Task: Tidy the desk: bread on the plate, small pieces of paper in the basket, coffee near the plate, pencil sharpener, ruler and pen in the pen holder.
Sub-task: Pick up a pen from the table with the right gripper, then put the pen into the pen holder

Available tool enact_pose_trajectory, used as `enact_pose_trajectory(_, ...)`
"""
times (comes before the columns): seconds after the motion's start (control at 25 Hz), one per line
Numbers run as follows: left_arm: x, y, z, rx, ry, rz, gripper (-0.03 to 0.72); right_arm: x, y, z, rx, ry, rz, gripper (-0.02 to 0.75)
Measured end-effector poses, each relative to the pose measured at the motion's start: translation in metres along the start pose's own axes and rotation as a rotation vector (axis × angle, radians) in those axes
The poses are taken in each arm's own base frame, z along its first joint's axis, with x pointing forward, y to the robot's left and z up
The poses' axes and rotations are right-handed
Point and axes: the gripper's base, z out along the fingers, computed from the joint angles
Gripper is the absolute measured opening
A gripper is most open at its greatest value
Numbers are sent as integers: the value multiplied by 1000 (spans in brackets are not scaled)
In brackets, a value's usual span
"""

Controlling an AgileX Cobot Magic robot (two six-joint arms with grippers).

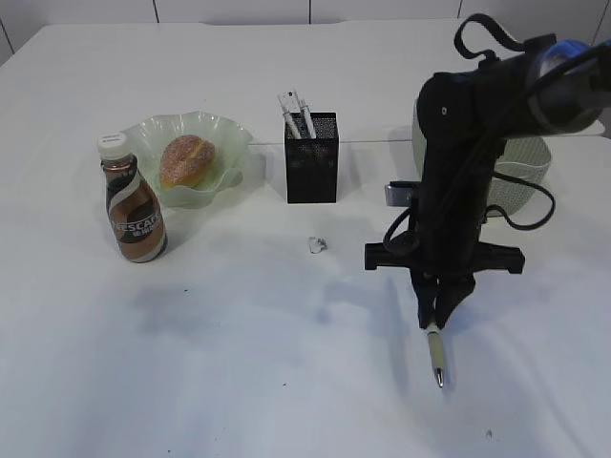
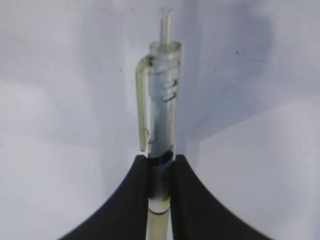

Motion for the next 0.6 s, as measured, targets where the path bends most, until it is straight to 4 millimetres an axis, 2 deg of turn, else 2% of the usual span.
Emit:
enact_pose_trajectory(0.08,0,0,0,2,0,-1,401,-2,3,-5,14,-23,-30,89)
enact_pose_trajectory(0.32,0,0,0,3,0,-1,401,-6,39,-42,51,-189,-196,89)
enact_pose_trajectory(0.44,0,0,0,3,0,-1,401,-6,44,-47,57,-212,-216,89)
enact_pose_trajectory(0.48,0,0,0,3,0,-1,401,-5,50,-55,59,-244,-248,89)
enact_pose_trajectory(0.56,0,0,0,3,0,-1,401,-5,50,-55,59,-244,-248,89)
enact_pose_trajectory(0.6,0,0,0,3,0,-1,401,-2,52,-69,46,-308,-292,88)
